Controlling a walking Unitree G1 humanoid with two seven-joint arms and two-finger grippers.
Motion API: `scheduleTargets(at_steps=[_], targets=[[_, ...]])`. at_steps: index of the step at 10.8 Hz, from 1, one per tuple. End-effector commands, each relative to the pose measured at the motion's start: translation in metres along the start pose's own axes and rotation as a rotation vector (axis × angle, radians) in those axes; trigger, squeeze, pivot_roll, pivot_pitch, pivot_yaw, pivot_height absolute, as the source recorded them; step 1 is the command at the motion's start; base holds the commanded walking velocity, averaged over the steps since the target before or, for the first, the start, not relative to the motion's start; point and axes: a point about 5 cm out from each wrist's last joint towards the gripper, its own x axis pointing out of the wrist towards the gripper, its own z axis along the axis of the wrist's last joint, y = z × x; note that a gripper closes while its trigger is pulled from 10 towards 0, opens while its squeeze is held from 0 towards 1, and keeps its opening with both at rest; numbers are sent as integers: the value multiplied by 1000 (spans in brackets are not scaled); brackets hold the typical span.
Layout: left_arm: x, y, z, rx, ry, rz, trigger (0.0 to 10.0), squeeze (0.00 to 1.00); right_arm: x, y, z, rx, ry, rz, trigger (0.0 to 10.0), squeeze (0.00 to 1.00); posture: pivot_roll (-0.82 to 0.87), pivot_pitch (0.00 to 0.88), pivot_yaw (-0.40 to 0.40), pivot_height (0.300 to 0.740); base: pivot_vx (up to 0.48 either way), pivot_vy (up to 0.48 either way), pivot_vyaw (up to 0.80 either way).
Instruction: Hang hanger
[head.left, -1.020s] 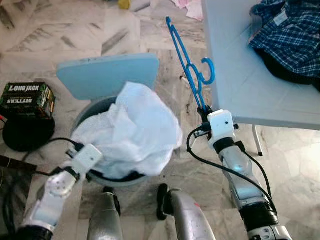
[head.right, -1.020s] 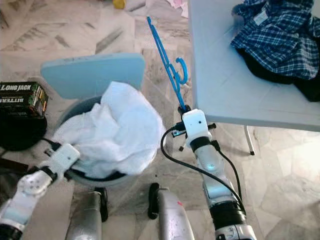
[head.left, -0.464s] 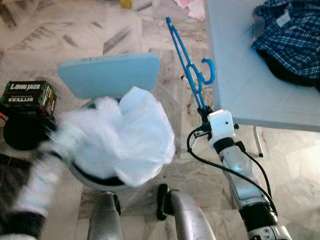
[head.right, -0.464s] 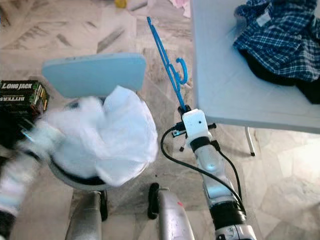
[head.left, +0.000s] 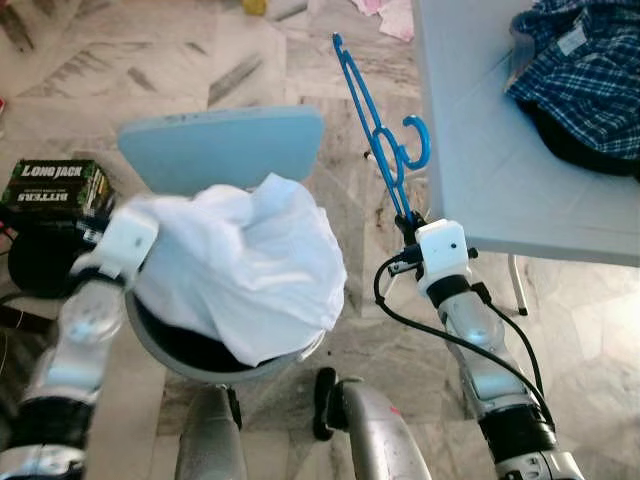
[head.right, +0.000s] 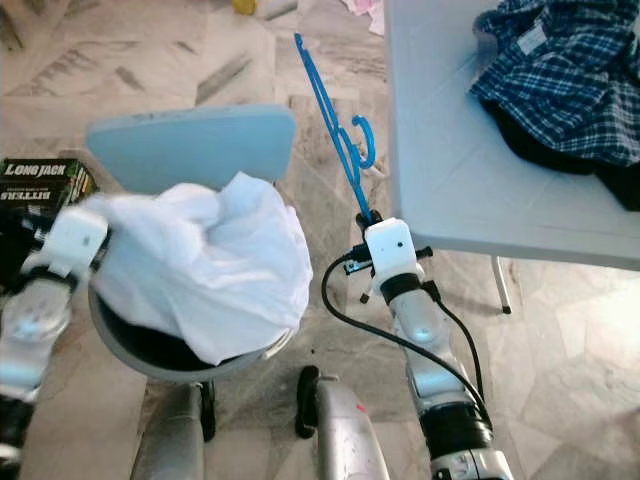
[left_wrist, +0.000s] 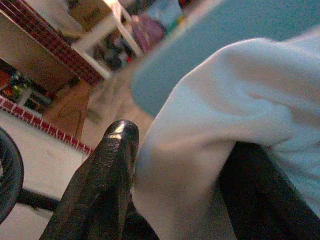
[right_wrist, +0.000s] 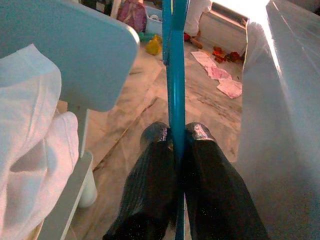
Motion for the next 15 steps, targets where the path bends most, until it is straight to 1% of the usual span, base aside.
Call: scheduleTargets(at_steps=[1, 2, 3, 4, 5, 7, 8, 9, 10, 11, 12, 13, 14, 15], targets=[[6, 14, 15, -55, -59, 71, 10000, 0, -5, -2, -5, -7, 15, -3, 10000, 0, 70, 273, -119, 740, 0, 0, 0], [20, 25, 42, -155, -169, 124, 0, 0, -5, 0, -5, -5, 16, 0, 10000, 0, 70, 273, -119, 740, 0, 0, 0], [31, 33, 62, -203, -243, 154, 0, 0, -3, 2, -4, -3, 14, 4, 10000, 0, 77, 271, -118, 740, 0, 0, 0], [45, 44, 88, -231, -341, 193, 0, 0, -1, 3, -3, -1, 9, 5, 10000, 0, 78, 271, -114, 740, 0, 0, 0], [51, 44, 96, -234, -354, 182, 0, 0, -3, 4, -4, -1, 9, 2, 10000, 0, 68, 274, -105, 740, 0, 0, 0], [49, 34, 88, -286, -309, 157, 0, 0, -8, 0, -7, -1, 22, -16, 10000, 0, 61, 278, -100, 740, 0, 0, 0], [48, 33, 85, -300, -311, 155, 0, 0, -10, 1, -8, -2, 24, -14, 10000, 0, 65, 286, -102, 740, 0, 0, 0], [48, 34, 85, -295, -305, 162, 0, 0, -9, 3, -7, 0, 23, -7, 10000, 0, 69, 288, -102, 740, 0, 0, 0], [44, 30, 76, -299, -237, 143, 0, 0, -7, 4, -6, 0, 21, -5, 10000, 0, 68, 289, -102, 740, 0, 0, 0], [29, 4, 51, -367, -76, 28, 2039, 0, -8, 2, -6, 0, 21, -7, 10000, 0, 73, 296, -100, 740, 0, 0, 0], [14, -16, 32, -389, 26, -63, 10000, 0, -9, 2, -7, 0, 24, -7, 10000, 0, 74, 299, -101, 740, 0, 0, 0], [-13, -37, 8, -395, 156, -139, 10000, 341, -11, 3, -8, -1, 28, -2, 10000, 0, 75, 305, -106, 740, 0, 0, 0], [-30, -43, -3, -405, 238, -144, 10000, 1000, -12, 3, -9, -1, 30, 3, 10000, 0, 84, 308, -108, 740, 0, 0, 0], [-39, -45, -7, -387, 281, -149, 10000, 1000, -11, 4, -9, -1, 31, 6, 10000, 0, 88, 309, -109, 740, 0, 0, 0]])
